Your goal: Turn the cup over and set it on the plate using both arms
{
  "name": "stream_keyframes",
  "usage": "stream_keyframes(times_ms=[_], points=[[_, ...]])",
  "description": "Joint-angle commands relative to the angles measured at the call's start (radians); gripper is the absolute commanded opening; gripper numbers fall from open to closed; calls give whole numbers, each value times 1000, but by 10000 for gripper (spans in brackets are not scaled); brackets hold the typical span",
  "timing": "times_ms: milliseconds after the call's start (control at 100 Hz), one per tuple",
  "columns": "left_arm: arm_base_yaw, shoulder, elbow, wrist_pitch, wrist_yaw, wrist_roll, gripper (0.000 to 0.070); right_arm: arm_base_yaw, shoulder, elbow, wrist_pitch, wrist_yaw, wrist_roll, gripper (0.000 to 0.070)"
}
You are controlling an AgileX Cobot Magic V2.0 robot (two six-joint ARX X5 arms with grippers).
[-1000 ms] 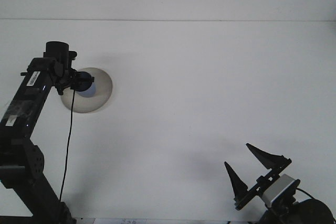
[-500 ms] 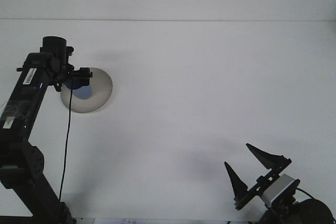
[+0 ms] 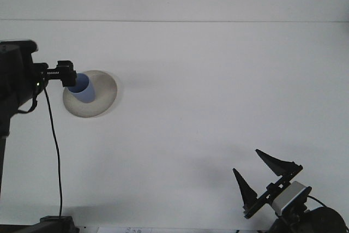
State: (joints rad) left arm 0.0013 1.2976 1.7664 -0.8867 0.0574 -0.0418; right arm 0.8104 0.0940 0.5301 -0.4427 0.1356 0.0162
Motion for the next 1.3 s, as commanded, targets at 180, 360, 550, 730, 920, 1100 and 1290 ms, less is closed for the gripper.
stream_keyframes(times_ms=[180, 360, 550, 730, 920, 1100, 1290], points=[[-151, -399, -401, 200, 14, -43, 544, 8, 5, 7, 10, 5, 10, 547], [-261, -678, -771, 311, 72, -142, 544, 8, 5, 7, 14, 4, 10, 547], [-292, -849, -994, 307, 74, -162, 543, 8, 5, 7, 16, 3, 10, 547], [-291, -910, -1046, 303, 74, -161, 212, 8, 5, 7, 7, 4, 10, 332], [-291, -914, -1046, 304, 74, -161, 12, 8, 5, 7, -22, 26, 3, 4], [-291, -917, -1046, 310, 74, -161, 12, 8, 5, 7, -22, 26, 6, 4], [-291, -922, -1046, 313, 74, -161, 12, 8, 5, 7, -22, 26, 6, 4]])
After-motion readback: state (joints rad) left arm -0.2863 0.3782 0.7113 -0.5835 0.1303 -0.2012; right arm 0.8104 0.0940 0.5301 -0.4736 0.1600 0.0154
